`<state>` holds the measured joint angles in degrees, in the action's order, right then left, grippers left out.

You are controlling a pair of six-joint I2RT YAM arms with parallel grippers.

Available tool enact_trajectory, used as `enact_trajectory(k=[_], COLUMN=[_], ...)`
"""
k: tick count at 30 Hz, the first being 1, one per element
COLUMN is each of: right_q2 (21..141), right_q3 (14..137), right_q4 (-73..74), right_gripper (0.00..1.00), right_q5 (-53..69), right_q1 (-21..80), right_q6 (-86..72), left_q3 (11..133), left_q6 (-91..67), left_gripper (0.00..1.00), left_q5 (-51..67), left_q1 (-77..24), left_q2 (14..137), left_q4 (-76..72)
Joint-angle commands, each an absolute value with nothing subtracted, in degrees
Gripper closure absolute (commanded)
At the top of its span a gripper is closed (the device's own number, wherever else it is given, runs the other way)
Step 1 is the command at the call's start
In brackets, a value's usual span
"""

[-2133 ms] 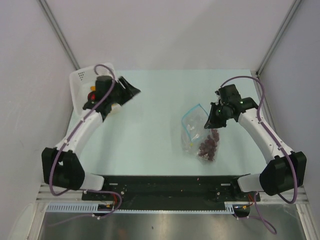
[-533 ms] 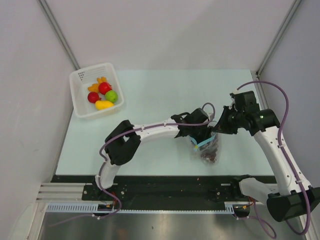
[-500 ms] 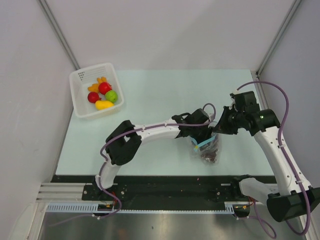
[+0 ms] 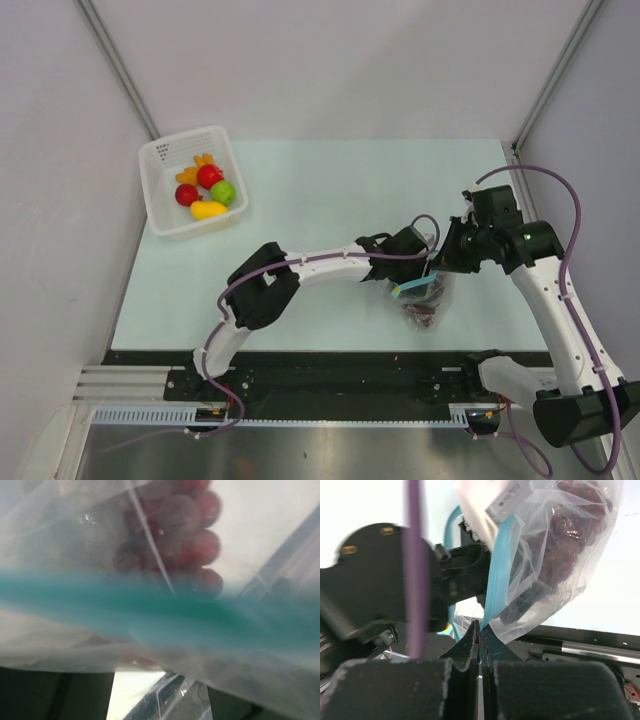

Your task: Open the zip-top bag and remove the fake food

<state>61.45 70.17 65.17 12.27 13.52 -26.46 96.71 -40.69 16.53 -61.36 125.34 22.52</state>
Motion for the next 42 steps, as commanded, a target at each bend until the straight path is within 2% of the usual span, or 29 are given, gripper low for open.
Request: enact_trajectory(k=[1, 5, 6, 7, 12, 14, 15, 18, 34, 42], right_q2=[58.98, 58.36, 58.19, 58.1, 57.57, 57.48, 57.39, 57.74, 58.89, 59.06], right_q3=[70.14, 69.61, 69.52, 69.43, 68.82, 68.47, 68.29, 67.41, 65.92, 65.92], right_q4=[65.39, 65.92, 66.09, 66.18, 66.71, 66.8, 66.71, 66.53, 64.25, 64.51], right_gripper=[1.0, 1.0, 1.0, 1.0, 1.0, 1.0, 1.0, 1.0, 1.0, 1.0], right_q5=[12.31, 11.95, 11.87, 11.69, 10.81, 10.81, 11.16, 13.35, 13.8, 3.96], right_q1=[13.36, 13.18, 13.1, 13.1, 13.01, 13.01, 12.92, 13.01, 16.08, 16.17], right_q6=[-25.49, -25.14, -25.05, -25.05, -24.17, -23.82, -23.64, -22.68, -21.62, -21.45], left_q3=[97.47, 97.38, 97.38, 97.47, 98.61, 99.22, 99.49, 100.37, 111.79, 116.71], left_q6=[-41.84, -41.75, -41.57, -41.4, -39.73, -38.94, -38.76, -37.8, -37.35, -35.78], left_gripper=[0.37, 0.44, 0.48, 0.59, 0.85, 0.89, 0.95, 1.0, 1.0, 1.0], left_q5=[12.92, 13.36, 13.71, 14.15, 14.15, 13.54, 13.36, 13.88, 15.11, 12.84], left_q1=[-61.96, -61.96, -61.96, -61.96, -61.17, -60.38, -60.12, -58.89, -57.92, -57.92], left_q2=[128.32, 128.24, 128.15, 127.71, 123.41, 121.13, 120.33, 117.61, 111.88, 109.96], left_q4=[23.64, 22.68, 22.59, 22.41, 23.11, 24.08, 24.52, 25.49, 29.97, 35.23])
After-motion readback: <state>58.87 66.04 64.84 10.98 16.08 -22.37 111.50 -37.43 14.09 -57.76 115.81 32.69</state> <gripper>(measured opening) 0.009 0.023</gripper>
